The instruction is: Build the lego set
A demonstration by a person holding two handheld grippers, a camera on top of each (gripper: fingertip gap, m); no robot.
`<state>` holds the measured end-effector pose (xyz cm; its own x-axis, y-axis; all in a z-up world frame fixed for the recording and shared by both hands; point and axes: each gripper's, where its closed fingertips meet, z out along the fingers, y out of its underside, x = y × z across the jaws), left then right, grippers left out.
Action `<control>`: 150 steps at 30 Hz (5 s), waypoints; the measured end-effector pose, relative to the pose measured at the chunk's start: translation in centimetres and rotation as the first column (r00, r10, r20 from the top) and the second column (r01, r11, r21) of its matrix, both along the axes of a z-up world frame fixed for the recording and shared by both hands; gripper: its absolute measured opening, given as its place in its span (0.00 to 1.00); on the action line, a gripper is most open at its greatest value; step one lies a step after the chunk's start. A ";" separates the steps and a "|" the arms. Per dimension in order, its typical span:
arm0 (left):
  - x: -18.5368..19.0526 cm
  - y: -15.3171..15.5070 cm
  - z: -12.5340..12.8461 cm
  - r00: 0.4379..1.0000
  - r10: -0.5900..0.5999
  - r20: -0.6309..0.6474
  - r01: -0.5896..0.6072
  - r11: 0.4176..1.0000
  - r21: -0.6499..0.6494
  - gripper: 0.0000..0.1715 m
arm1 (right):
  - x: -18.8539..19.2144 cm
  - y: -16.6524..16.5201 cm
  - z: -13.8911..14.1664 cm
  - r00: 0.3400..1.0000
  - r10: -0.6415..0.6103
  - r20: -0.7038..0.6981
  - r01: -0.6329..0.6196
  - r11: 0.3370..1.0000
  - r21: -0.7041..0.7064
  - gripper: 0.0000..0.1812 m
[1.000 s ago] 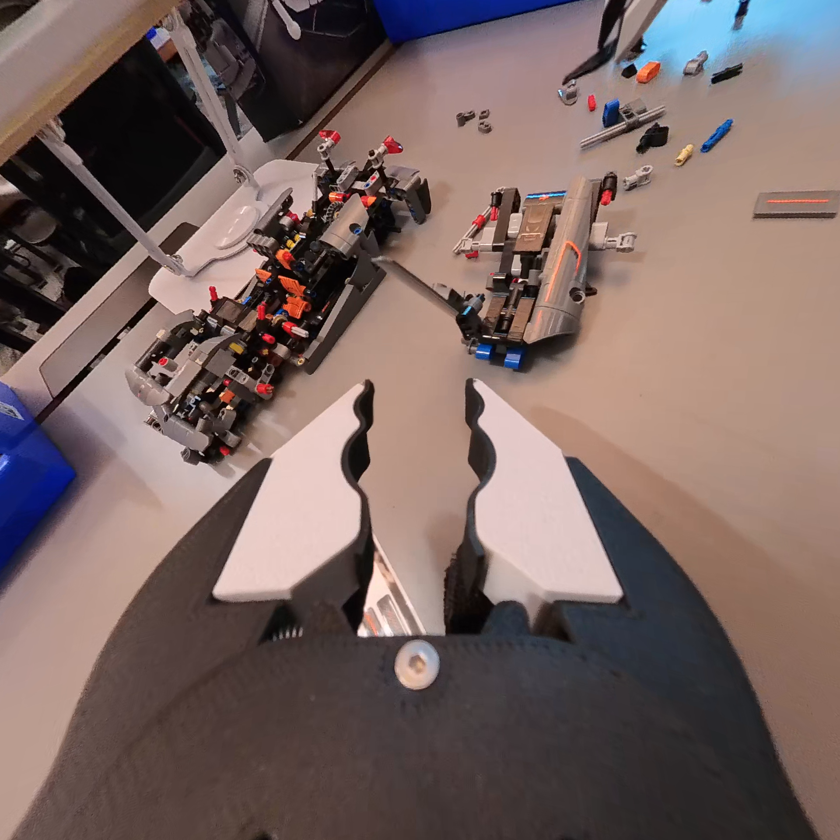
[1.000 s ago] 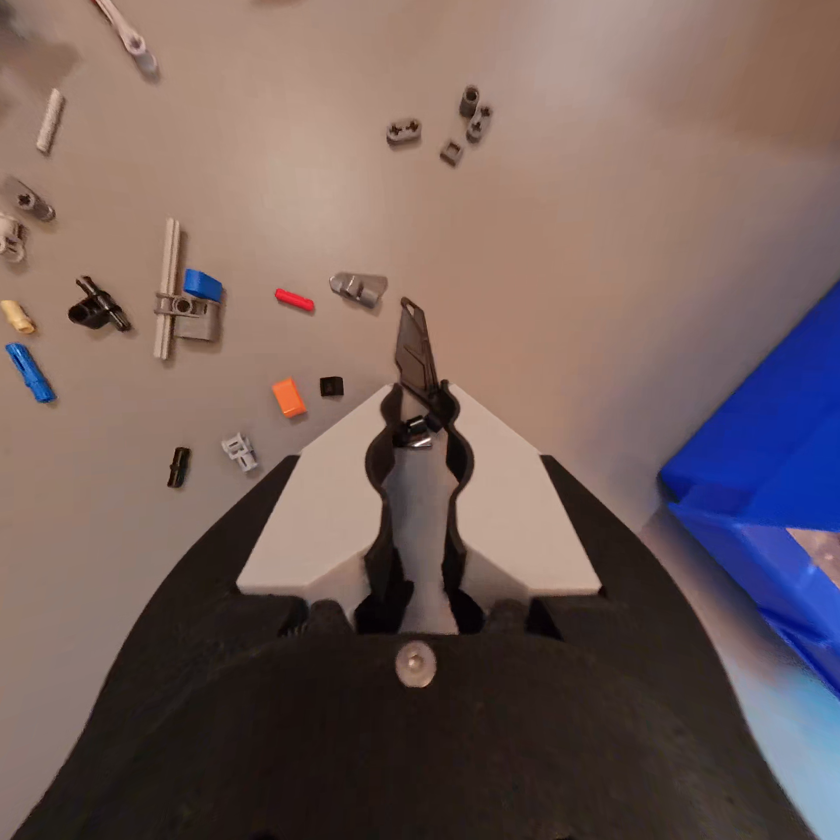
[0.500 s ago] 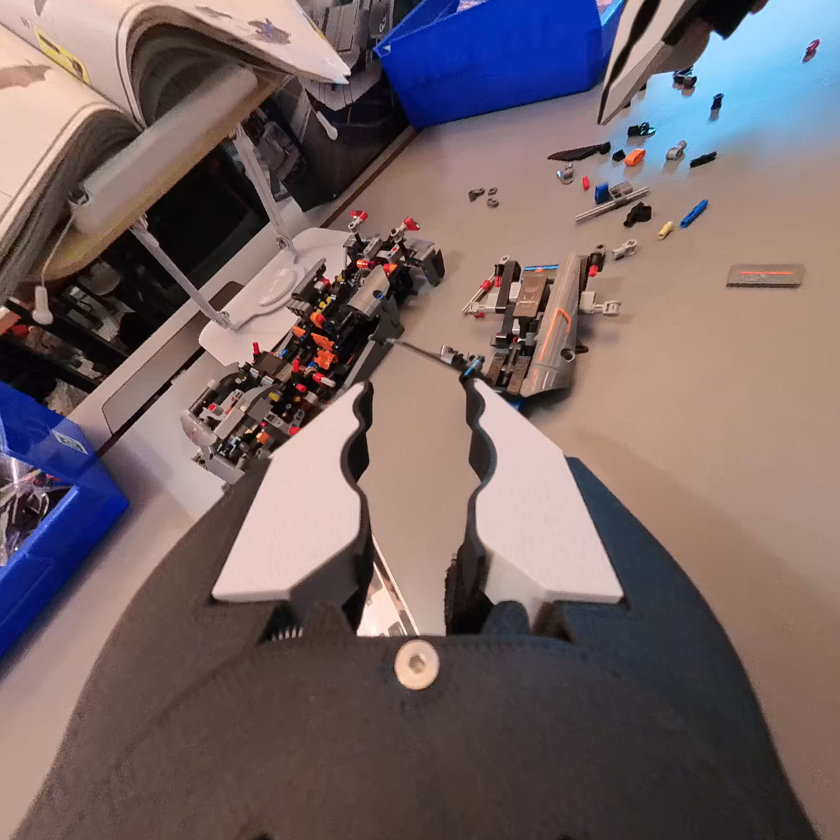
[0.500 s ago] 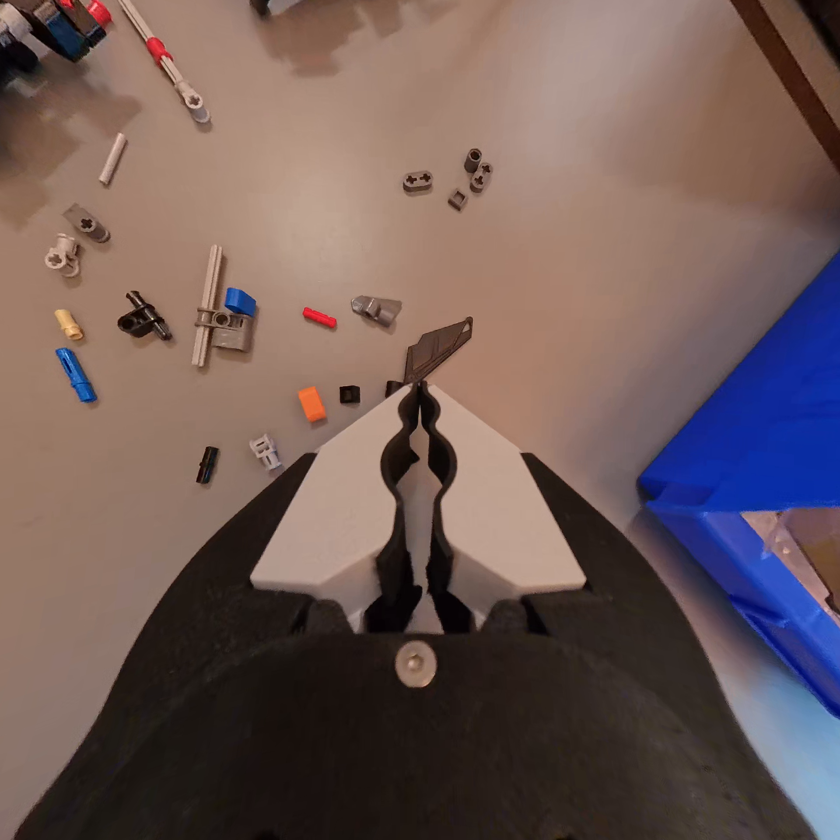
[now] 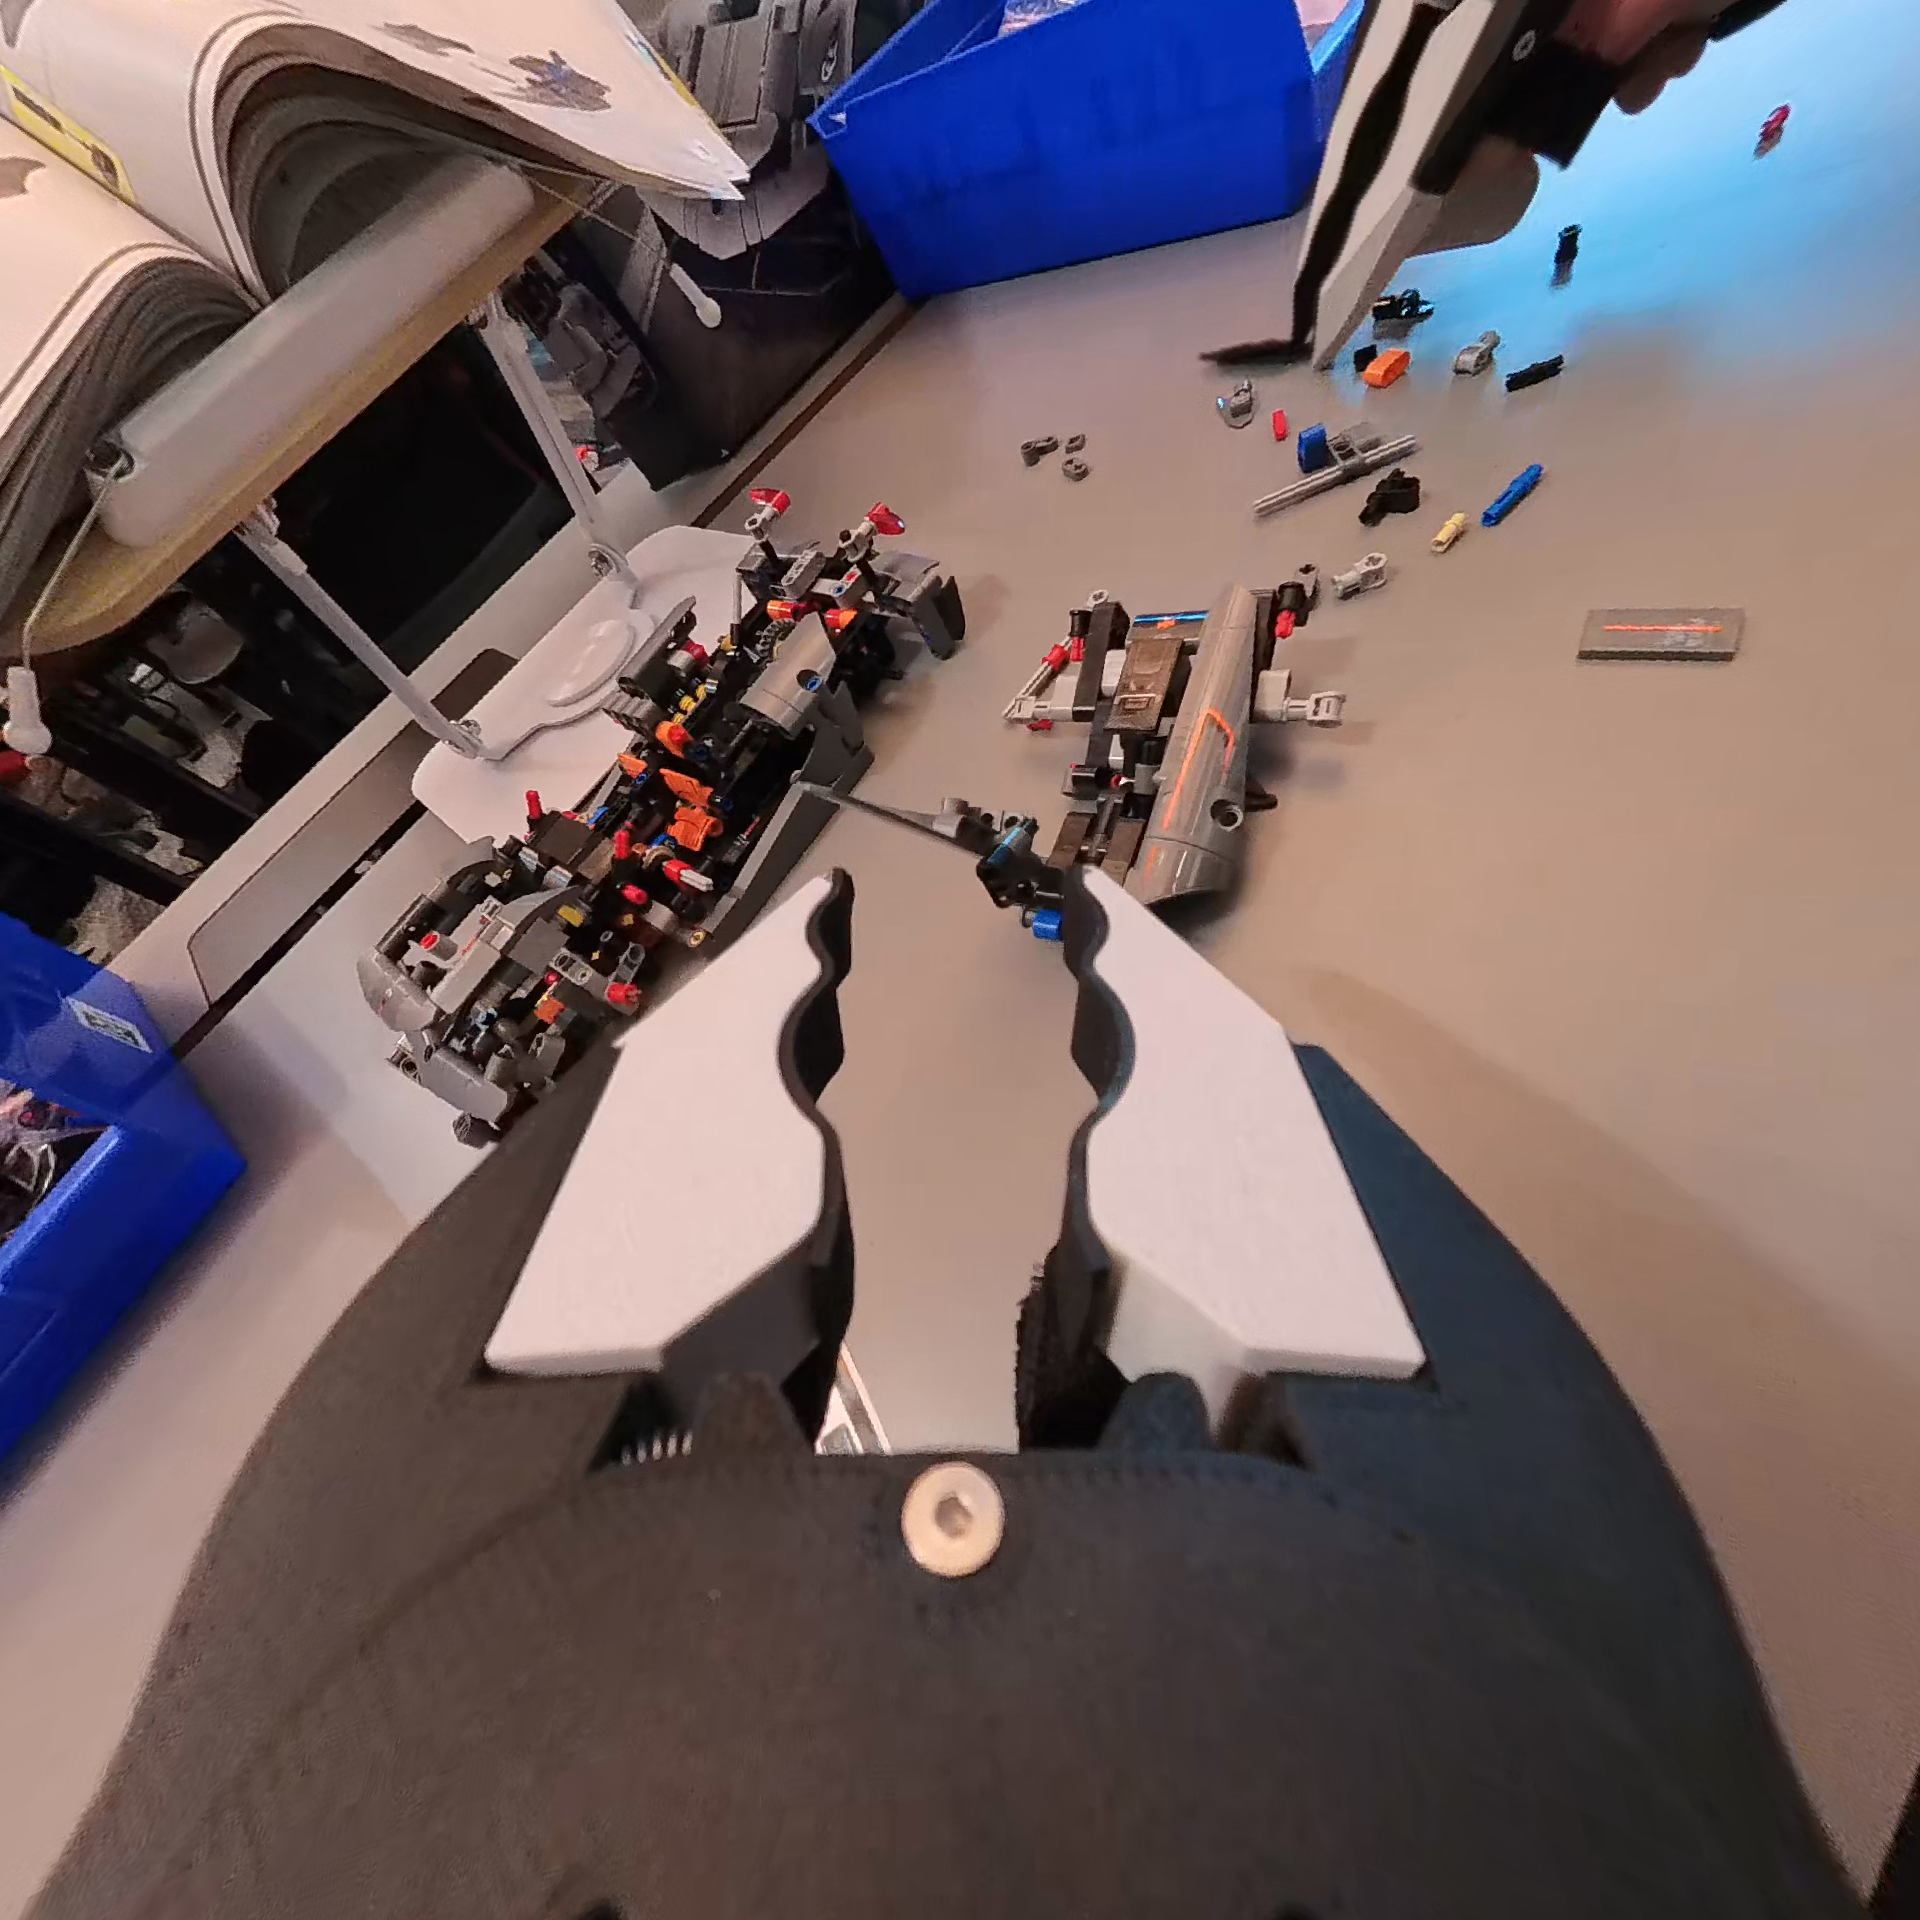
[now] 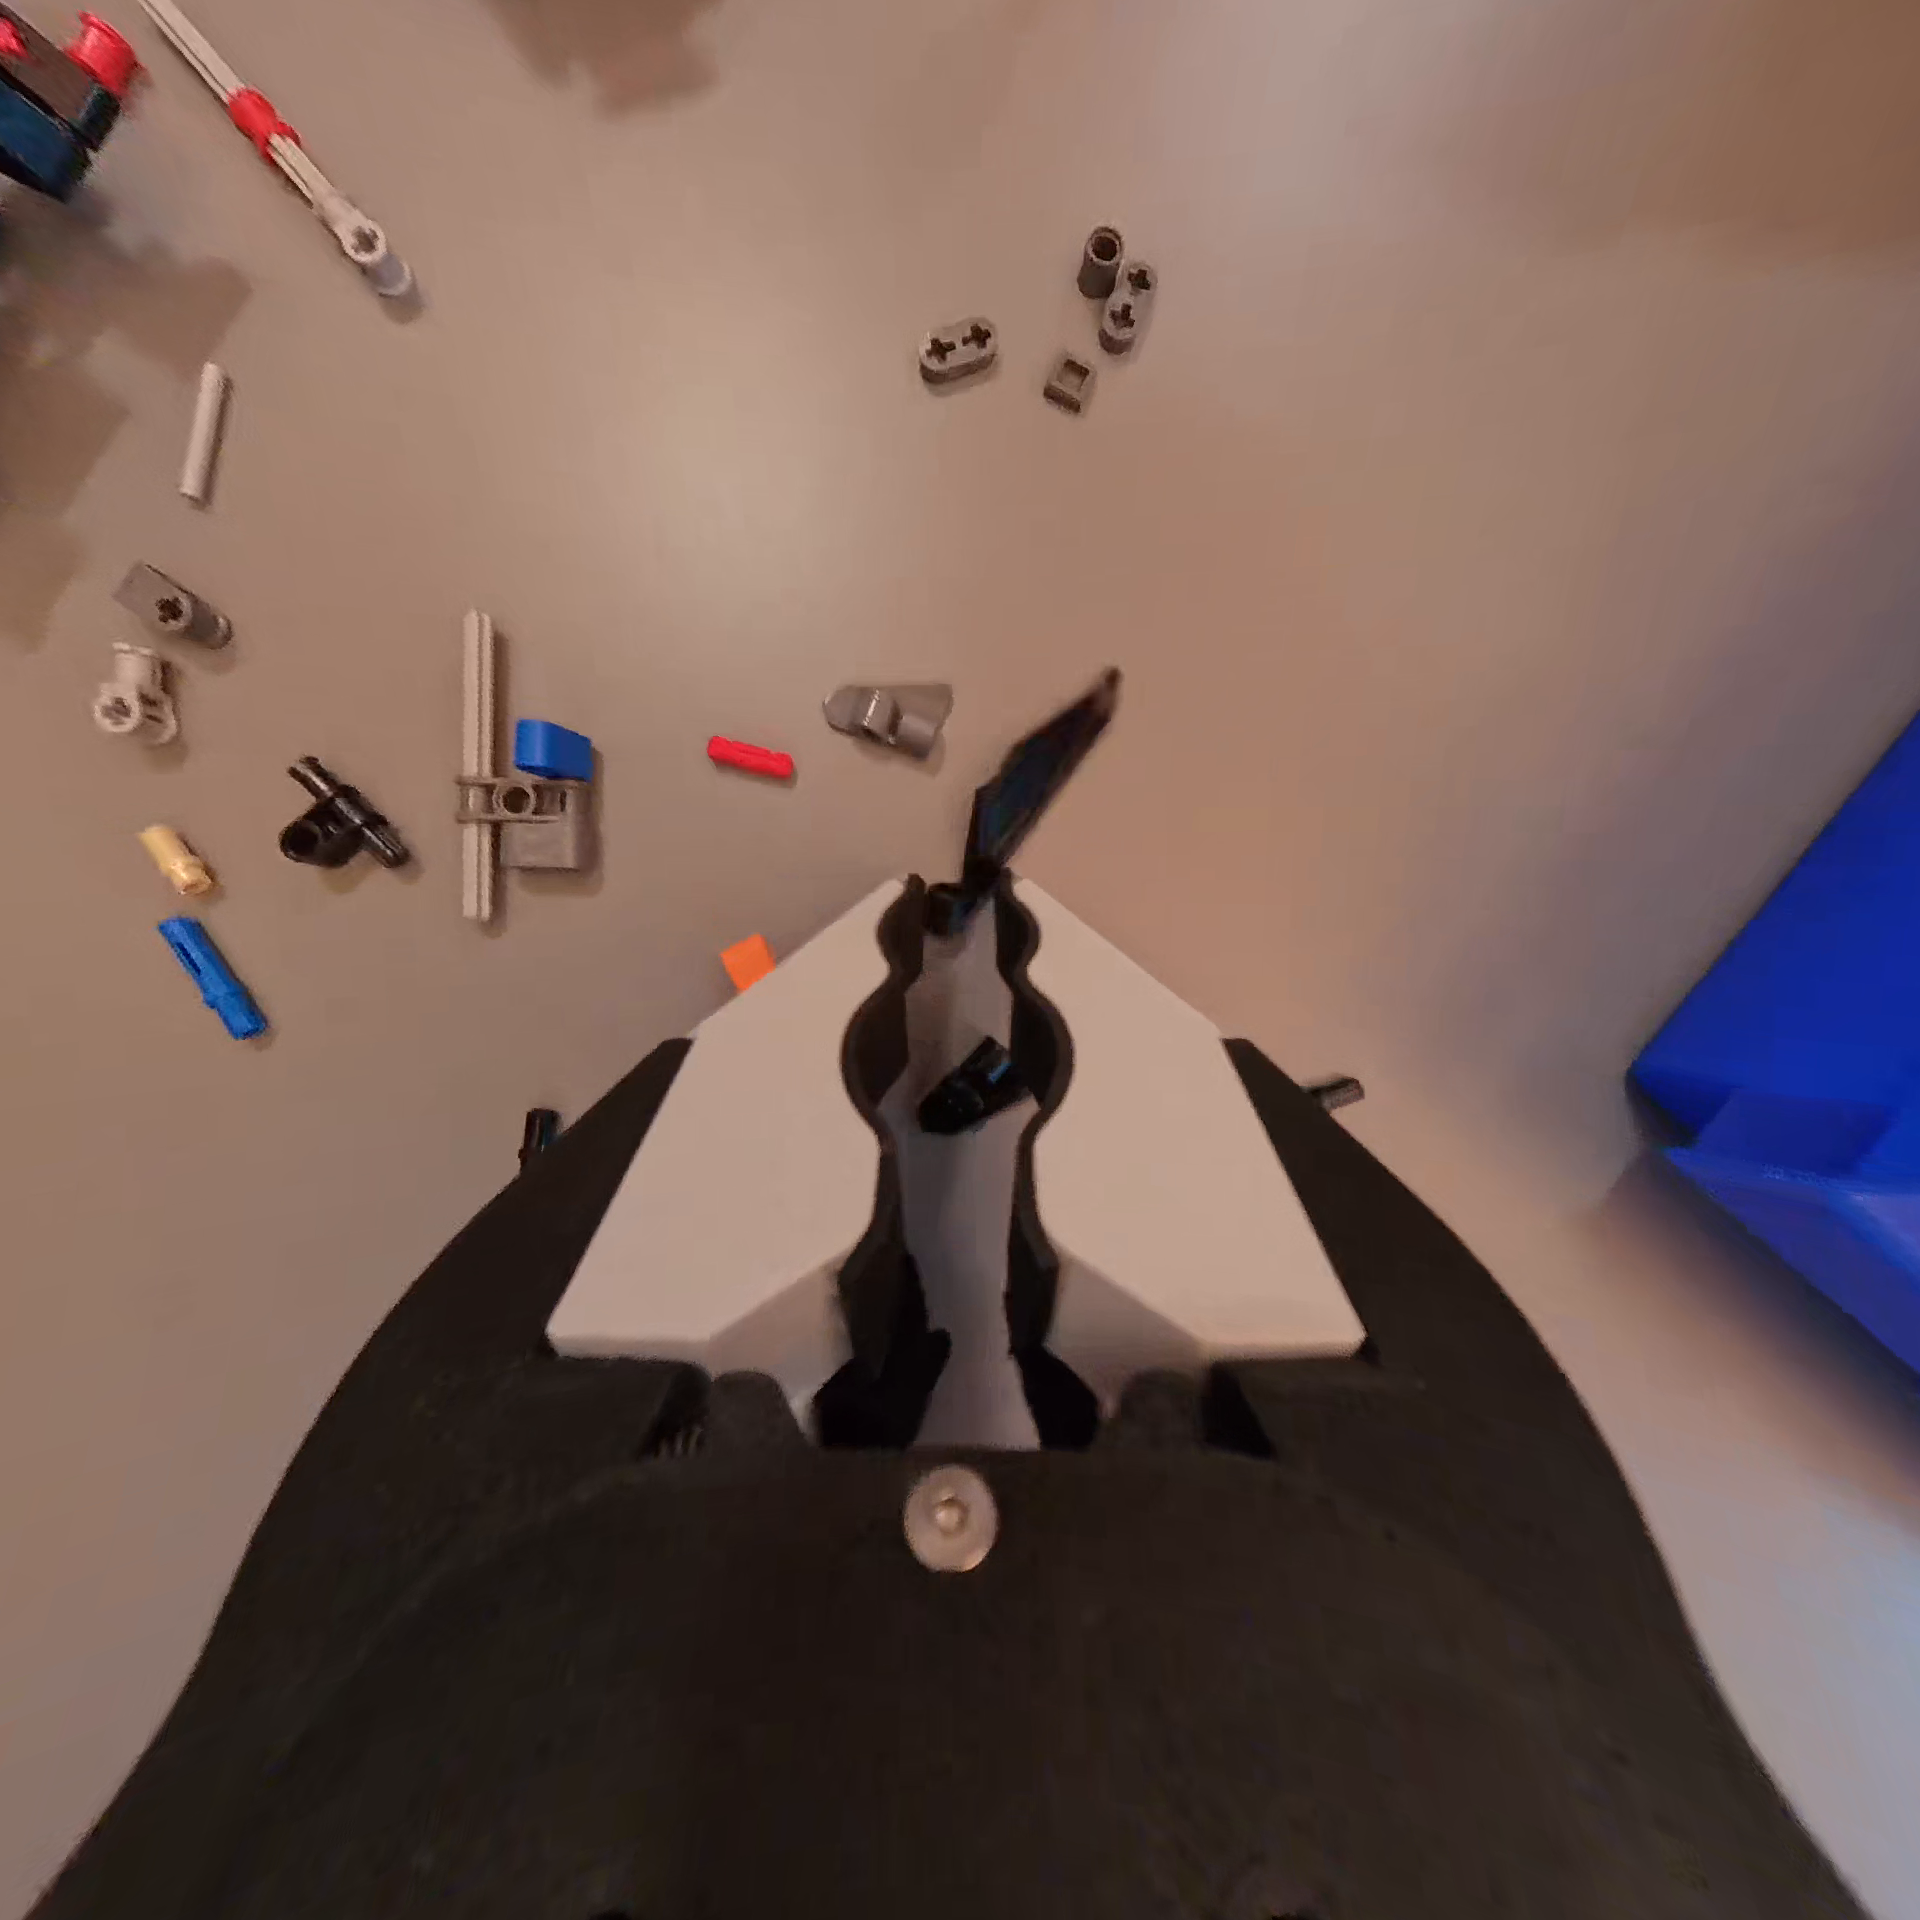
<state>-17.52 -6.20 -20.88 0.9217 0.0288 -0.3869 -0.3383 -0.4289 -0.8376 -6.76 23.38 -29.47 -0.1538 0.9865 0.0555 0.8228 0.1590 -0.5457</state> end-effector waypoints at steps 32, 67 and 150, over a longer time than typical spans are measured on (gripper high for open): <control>6.2 5.6 8.7 0.987 -0.141 0.071 0.128 0.978 0.163 0.24 | -1.2 -17.9 13.9 0.755 0.525 -0.393 -0.431 0.849 0.308 0.03; 9.1 6.3 5.4 0.926 -0.263 0.272 0.206 0.953 0.220 0.00 | -1.6 -22.2 14.4 0.666 0.571 -0.480 -0.679 0.731 -0.074 0.04; 8.0 3.3 7.7 0.371 -0.483 0.793 0.033 0.861 0.508 0.00 | -3.5 -26.4 17.0 0.749 0.133 -0.649 -0.613 0.513 -0.601 0.01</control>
<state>-9.51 -2.86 -13.15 0.7020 -0.3574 0.6160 0.6375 -0.0702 -0.7673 -10.22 -3.06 -12.50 -0.7057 0.5323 -0.4677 0.3807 -0.2718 -0.8838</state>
